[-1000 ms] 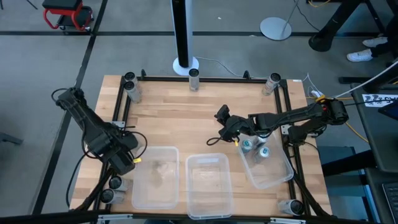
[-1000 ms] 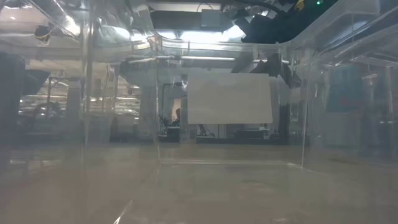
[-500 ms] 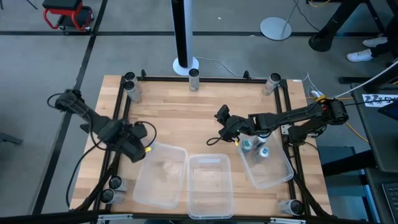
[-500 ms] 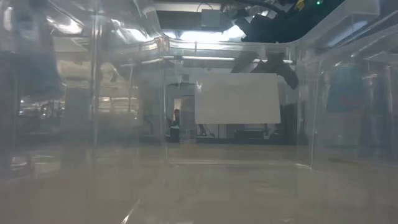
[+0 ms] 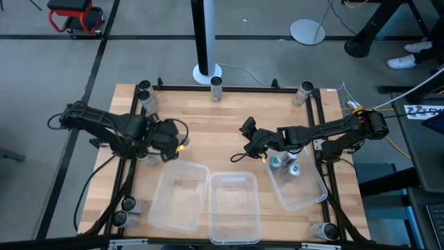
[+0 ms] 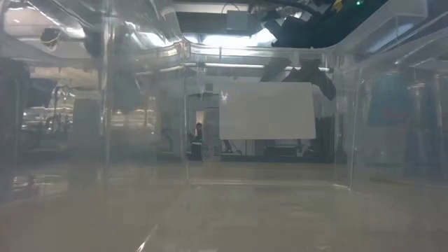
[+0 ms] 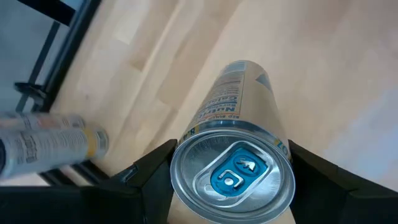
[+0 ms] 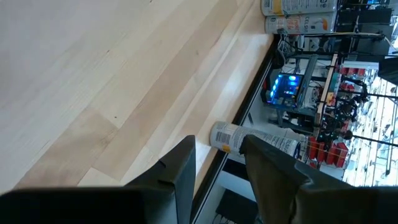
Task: Sort soda cans
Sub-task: Put the blue soda can into the right transparent bin
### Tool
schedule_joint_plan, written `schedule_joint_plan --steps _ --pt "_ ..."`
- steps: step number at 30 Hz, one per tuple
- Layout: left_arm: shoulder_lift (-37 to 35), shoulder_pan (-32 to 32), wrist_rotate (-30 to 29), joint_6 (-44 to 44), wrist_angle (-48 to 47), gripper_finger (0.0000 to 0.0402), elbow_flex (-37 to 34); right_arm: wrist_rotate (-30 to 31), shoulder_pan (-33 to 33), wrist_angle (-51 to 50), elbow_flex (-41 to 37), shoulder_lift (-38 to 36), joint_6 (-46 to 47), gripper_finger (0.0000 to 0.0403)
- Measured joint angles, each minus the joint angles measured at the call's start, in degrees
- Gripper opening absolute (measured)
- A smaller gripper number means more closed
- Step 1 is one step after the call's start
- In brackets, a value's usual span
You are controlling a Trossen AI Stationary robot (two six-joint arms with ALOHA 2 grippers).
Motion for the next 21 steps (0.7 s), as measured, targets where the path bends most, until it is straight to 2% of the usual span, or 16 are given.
schedule_joint_plan --steps 7,12,17,21 --pt "3.24 10.00 0.36 14.79 9.23 0.0234 0.00 0.00 0.00 -0.22 0.02 -0.02 -0.11 0.0136" --pt "7.20 16.50 4.36 23.20 16.66 0.0234 0.00 0.00 0.00 -0.50 0.04 -0.02 -0.13 0.0136" --pt "13.16 21.73 8.46 28.66 19.62 0.0234 0.42 0.00 0.00 -1.51 0.04 -0.02 -0.05 0.0136" --pt "18.73 23.64 9.53 32.57 18.52 0.0234 4.29 0.00 0.00 -1.48 0.04 -0.02 1.53 0.0136"
